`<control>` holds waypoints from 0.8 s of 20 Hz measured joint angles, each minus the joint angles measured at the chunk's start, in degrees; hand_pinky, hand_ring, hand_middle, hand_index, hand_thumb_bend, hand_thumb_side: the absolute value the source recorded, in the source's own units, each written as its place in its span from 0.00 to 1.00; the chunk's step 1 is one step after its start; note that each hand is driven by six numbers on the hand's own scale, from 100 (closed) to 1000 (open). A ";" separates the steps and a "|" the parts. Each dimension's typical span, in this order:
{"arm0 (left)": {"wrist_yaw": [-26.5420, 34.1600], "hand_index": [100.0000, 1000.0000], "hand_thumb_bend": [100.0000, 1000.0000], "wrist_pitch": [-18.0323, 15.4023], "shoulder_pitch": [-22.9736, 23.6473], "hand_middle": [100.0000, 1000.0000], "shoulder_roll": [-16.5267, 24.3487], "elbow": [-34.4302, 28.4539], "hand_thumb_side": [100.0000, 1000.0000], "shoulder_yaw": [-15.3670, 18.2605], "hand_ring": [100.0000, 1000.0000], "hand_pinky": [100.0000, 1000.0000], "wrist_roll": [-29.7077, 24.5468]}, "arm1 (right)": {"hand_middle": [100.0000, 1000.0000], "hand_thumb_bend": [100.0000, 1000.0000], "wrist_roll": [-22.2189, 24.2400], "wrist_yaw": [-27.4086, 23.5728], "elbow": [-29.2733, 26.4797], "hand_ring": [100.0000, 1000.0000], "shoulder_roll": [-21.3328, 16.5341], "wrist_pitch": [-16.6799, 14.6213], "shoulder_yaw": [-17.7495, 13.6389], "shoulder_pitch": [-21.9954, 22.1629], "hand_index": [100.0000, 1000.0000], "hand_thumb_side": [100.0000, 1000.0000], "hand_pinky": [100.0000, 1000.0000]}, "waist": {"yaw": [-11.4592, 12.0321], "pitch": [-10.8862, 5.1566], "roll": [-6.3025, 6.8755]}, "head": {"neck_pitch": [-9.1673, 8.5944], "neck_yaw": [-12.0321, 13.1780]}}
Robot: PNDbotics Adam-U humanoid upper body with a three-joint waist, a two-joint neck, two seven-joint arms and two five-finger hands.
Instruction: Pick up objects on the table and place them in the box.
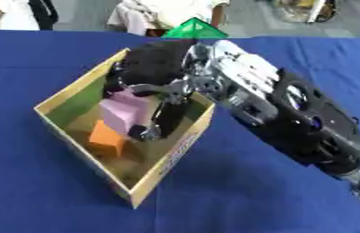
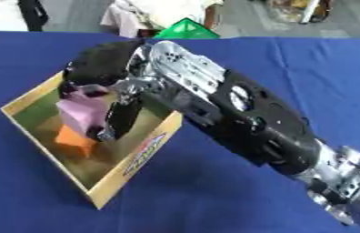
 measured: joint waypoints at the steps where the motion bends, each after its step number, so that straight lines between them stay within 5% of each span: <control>1: 0.01 0.85 0.52 0.00 0.00 0.68 0.00 0.00 0.96 0.00 0.69 0.83 0.00 | 0.74 0.14 0.41 -0.07 0.41 0.78 0.05 -0.01 0.06 0.17 0.86 0.43 0.65 | 0.00 0.03 0.00 | -0.01 0.00; 4: 0.14 0.85 0.52 0.01 0.01 0.68 -0.01 0.00 0.96 0.00 0.69 0.83 0.00 | 0.86 0.29 1.41 -0.38 1.11 0.93 0.07 -0.18 0.14 0.37 0.93 0.45 0.79 | -0.01 0.11 0.01 | -0.01 0.00; 8: 0.17 0.85 0.52 0.01 0.02 0.68 -0.02 0.00 0.96 0.00 0.69 0.83 0.00 | 0.86 0.45 1.63 0.22 0.73 0.96 0.07 -0.15 -0.42 0.37 0.95 0.41 0.81 | -0.08 0.11 0.01 | -0.01 0.02; 16: 0.17 0.85 0.52 0.02 0.08 0.69 -0.02 0.00 0.95 0.00 0.69 0.83 0.00 | 0.84 0.43 -2.19 1.07 -2.69 0.93 -0.17 1.23 -3.47 0.38 0.94 0.44 0.80 | -0.38 0.08 0.03 | -0.02 0.25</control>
